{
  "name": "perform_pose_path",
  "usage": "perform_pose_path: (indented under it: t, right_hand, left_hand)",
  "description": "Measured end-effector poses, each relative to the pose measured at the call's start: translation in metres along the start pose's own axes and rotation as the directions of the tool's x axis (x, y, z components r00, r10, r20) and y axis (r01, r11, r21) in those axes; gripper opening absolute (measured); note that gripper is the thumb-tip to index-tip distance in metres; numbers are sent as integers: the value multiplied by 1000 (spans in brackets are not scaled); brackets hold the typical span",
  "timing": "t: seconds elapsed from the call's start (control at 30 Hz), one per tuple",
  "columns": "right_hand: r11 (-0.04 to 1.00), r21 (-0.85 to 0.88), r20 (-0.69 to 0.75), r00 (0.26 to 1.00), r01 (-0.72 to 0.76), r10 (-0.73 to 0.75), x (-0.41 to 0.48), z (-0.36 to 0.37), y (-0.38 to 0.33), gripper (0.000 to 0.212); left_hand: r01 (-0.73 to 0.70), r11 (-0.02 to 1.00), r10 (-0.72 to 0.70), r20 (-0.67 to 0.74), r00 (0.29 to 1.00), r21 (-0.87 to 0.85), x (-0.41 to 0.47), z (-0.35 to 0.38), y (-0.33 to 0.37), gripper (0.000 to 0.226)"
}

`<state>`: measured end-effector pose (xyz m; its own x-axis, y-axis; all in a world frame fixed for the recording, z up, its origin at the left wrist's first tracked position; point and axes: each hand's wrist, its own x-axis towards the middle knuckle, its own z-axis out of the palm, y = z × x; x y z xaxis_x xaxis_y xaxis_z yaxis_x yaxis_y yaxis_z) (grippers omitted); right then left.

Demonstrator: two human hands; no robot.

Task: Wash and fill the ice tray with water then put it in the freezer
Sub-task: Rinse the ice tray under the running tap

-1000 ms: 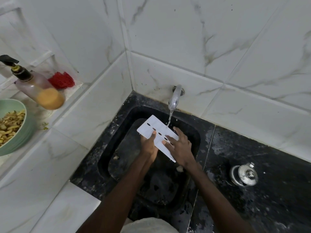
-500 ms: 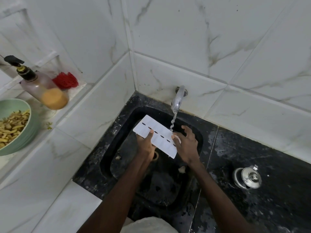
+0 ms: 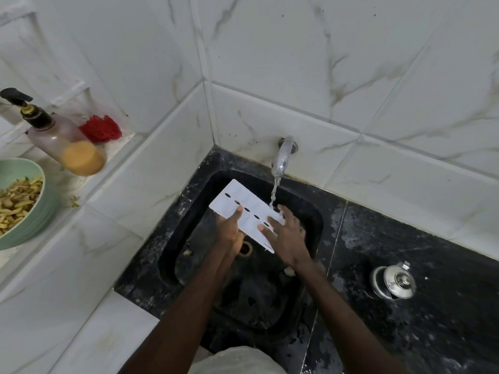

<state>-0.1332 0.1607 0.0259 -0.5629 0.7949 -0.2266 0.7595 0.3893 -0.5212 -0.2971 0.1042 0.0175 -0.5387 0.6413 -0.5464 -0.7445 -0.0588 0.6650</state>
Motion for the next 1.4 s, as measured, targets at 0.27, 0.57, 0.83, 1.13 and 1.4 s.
perform_pose_path:
  t: [0.27,0.57,0.83,1.13,1.4]
  right_hand:
    - [995,94,-177,983,-20,37,-3,-5,13,41]
    - [1000,-19,-100,995,18,-20,-10,2,29,44]
    - [994,108,-103,995,25,-14,-17,0,25,52]
    - [982,167,74,992,89,-103,-4,-20,27,51]
    - [983,139,362,918,121,-164,30,-27,21,71]
  left_hand:
    - [-33,999,33,-27,999,8,1,-16,9,54]
    - [-40,999,40,-37,998,16,3,-21,16,52]
    - [26,995,-10,-161,987,97,7,-23,12,49]
    - [69,988,-57,-94,994,135,2,-29,4,45]
    - [114,972,-128,57,990,204,-2,-26,-2,44]
